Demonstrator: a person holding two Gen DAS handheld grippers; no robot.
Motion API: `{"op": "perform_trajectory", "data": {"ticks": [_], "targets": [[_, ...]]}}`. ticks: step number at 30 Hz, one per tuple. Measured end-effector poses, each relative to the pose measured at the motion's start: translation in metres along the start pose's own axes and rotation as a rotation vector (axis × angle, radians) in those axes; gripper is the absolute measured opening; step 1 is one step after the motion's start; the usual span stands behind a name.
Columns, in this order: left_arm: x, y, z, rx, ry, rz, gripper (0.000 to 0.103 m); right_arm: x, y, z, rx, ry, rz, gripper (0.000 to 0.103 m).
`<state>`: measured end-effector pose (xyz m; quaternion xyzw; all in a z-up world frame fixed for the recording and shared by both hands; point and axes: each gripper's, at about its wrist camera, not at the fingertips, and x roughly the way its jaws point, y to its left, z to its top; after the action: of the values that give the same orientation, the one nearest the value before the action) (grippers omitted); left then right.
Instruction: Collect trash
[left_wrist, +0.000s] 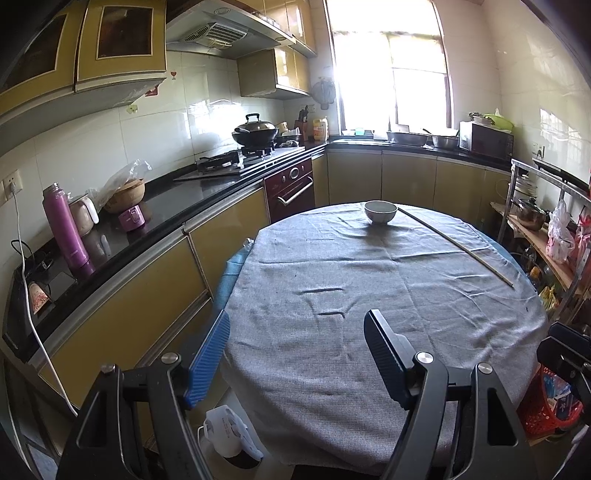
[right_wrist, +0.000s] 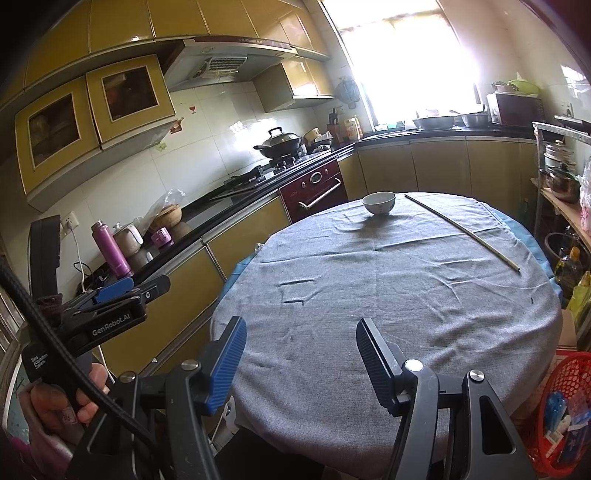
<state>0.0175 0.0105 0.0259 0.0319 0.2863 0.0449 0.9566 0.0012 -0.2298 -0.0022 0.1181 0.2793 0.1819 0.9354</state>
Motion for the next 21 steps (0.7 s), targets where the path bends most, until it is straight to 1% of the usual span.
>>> {"op": "perform_trajectory", "data": {"ticks": [6, 13, 17, 21], "targets": [[0.014, 0.000, -0.001, -0.023, 0.025, -0.001, 0.076, 0.009, -0.003, 0.005, -0.012, 0.015, -0.015, 0.066], [0.033, -0.009, -0.001, -0.016, 0.063, 0.007, 0.076, 0.020, -0.017, 0.007, -0.012, 0.038, -0.032, 0.066], [0.044, -0.020, 0.001, 0.010, 0.080, 0.011, 0.076, 0.024, -0.026, 0.014, -0.029, 0.032, -0.059, 0.066], [0.055, -0.030, 0.005, 0.030, 0.092, 0.013, 0.076, 0.027, -0.038, 0.023, -0.009, 0.021, -0.069, 0.066]]}}
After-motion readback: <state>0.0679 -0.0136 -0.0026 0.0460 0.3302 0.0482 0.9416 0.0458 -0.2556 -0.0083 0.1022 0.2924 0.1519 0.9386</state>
